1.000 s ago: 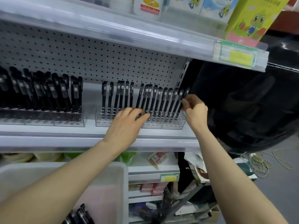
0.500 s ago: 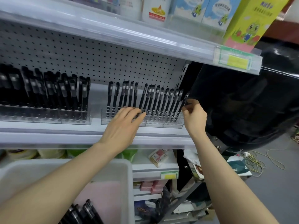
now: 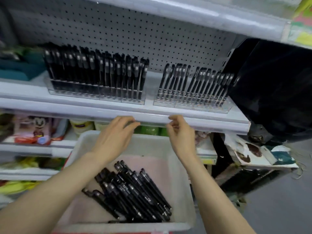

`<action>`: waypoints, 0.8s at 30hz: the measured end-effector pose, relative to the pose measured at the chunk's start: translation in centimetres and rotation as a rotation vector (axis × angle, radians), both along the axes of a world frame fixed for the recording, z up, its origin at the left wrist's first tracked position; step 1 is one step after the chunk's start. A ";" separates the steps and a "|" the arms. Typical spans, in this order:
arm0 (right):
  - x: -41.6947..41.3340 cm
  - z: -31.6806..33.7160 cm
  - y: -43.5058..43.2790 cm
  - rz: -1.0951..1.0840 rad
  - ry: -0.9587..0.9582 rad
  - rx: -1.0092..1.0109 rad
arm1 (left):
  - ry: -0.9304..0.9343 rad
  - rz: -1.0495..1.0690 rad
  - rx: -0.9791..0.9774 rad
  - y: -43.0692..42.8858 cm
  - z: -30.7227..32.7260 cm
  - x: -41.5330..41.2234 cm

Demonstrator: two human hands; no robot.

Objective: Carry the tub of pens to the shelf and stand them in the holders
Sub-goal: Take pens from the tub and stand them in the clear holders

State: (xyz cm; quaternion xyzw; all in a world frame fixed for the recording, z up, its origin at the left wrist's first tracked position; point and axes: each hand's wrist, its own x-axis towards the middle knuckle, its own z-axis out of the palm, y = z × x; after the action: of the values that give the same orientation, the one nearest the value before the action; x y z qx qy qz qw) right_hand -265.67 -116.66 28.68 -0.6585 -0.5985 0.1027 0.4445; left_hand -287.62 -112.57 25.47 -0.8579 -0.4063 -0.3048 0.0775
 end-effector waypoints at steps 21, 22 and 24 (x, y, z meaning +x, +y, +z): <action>-10.7 -8.0 -6.3 0.951 -0.798 -0.317 | 0.040 0.141 -0.210 -0.5 -4.8 -4.7; -10.7 -8.2 -6.2 0.931 -0.793 -0.319 | 0.035 0.141 -0.214 -0.6 -4.8 -4.7; -10.4 -8.4 -5.8 0.863 -0.774 -0.333 | 0.023 0.142 -0.221 -0.7 -4.7 -4.7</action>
State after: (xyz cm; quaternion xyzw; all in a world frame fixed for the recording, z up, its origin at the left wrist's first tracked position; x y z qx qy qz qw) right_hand -276.06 -122.43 20.28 -0.4064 -0.9059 0.1190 0.0033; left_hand -292.32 -113.31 20.72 -0.8337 -0.4962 -0.2420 0.0085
